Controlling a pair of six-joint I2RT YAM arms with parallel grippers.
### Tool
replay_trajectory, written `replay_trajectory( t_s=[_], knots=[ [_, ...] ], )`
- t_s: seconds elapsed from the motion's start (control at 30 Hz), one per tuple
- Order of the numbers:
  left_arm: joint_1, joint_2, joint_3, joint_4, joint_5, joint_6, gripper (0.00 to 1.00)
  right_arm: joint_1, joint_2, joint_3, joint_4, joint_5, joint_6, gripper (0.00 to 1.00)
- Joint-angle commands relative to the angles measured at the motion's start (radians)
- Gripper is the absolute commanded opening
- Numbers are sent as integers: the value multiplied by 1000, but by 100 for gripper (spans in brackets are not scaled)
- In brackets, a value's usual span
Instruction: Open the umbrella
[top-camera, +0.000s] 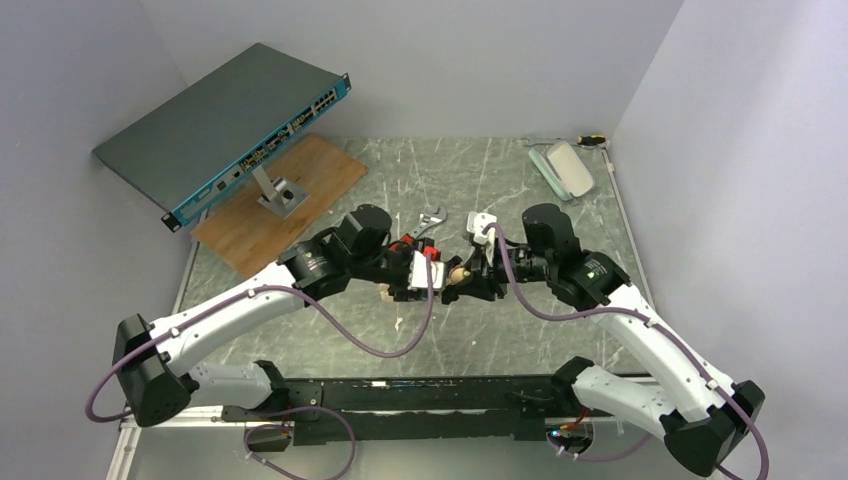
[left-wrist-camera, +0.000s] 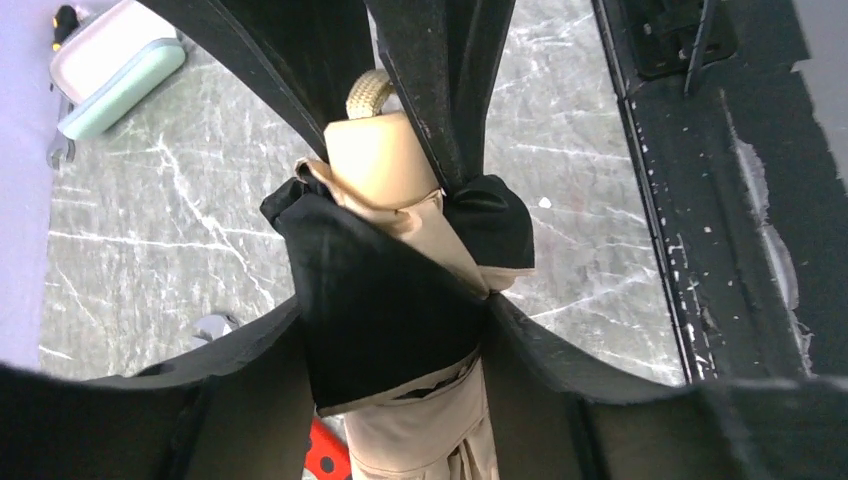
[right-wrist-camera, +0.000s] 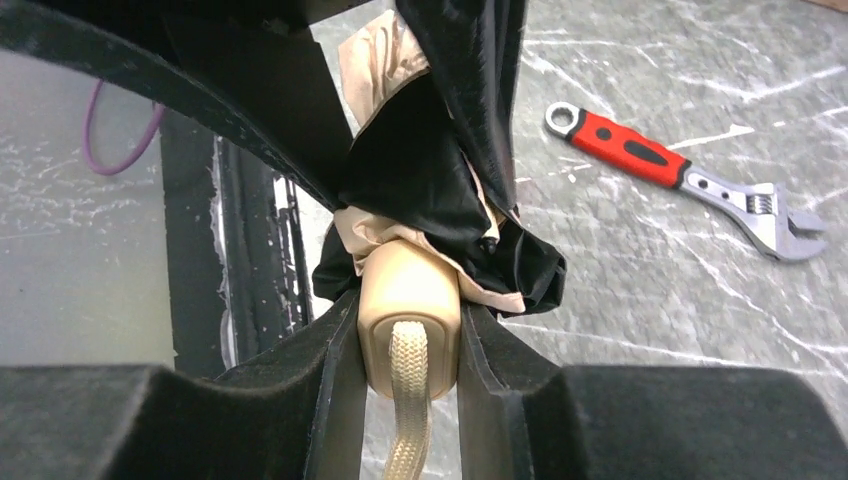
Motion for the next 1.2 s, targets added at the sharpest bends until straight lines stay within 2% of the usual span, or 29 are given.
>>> replay_trajectory(
  t_s=[0.0, 0.07, 0.1, 0.13, 0.3, 0.4, 0.57, 0.7, 0.8, 0.9, 1.0, 1.03, 1.07, 1.17],
  knots=[
    [-16, 73, 32, -15, -151, 22, 51, 2, -25, 99, 11, 10, 3, 0],
    [18, 55, -27, -28, -131, 33, 29, -2, -43, 123, -39, 34, -38, 0],
    [49, 25, -81, -7, -110, 37, 12, -6, -49, 134, -68, 42, -50, 0],
    [72, -5, -135, 13, -111, 39, 1, -10, -66, 145, -93, 50, -73, 0],
    [181, -125, -344, -23, -135, 179, 0, -52, -91, 229, -212, 110, -132, 0],
    [270, -194, -423, -117, -137, 314, 0, -161, -82, 317, -270, 114, -193, 0],
    [482, -335, -555, -284, -118, 617, 0, -467, -8, 517, -409, -153, -310, 0],
    [649, -406, -627, -338, -73, 786, 0, -519, 15, 614, -489, -239, -335, 0],
    [704, -381, -617, -327, -57, 780, 0, -518, 12, 631, -522, -269, -330, 0],
    [712, -314, -543, -320, 3, 683, 0, -518, 3, 608, -516, -306, -310, 0],
    [707, -269, -447, -290, 89, 544, 0, -519, -29, 521, -428, -352, -227, 0],
    [696, -252, -408, -280, 108, 486, 0, -519, -37, 490, -384, -370, -174, 4],
    [679, -233, -352, -281, 129, 422, 0, -517, -44, 464, -302, -386, -110, 27],
    [636, -177, -238, -299, 195, 291, 0, -516, -34, 427, -122, -380, 101, 74]
  ],
)
